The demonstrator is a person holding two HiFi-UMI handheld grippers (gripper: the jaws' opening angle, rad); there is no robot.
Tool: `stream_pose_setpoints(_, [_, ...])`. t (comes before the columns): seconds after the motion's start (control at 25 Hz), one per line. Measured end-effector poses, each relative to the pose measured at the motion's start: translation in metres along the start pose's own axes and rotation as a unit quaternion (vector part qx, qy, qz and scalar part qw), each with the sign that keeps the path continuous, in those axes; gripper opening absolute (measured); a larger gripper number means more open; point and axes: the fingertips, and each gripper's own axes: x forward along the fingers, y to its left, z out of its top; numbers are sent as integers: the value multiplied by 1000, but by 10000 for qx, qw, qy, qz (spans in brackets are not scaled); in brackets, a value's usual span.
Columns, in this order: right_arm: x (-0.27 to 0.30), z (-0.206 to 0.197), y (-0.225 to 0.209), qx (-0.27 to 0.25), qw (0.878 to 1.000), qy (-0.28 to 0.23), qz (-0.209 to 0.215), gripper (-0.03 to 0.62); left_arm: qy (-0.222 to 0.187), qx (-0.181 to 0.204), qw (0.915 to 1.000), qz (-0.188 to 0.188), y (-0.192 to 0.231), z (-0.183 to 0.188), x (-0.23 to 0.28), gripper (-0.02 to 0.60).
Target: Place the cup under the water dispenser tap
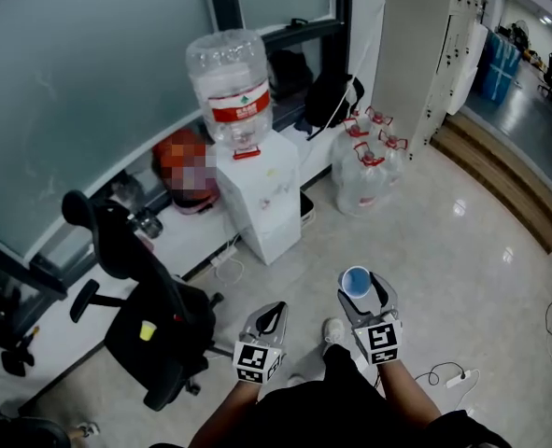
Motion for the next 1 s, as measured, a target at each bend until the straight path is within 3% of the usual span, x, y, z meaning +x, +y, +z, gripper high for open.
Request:
stream_pose_setpoints(0.52, [113,-5,-37,-94,9977,91,660,333,229,2,9981,565,57,12,71,17])
stream_pose_setpoints(1.0, [196,-9,-63,41,9915,141,1294,333,428,-286,9908,1252,95,18,121,17])
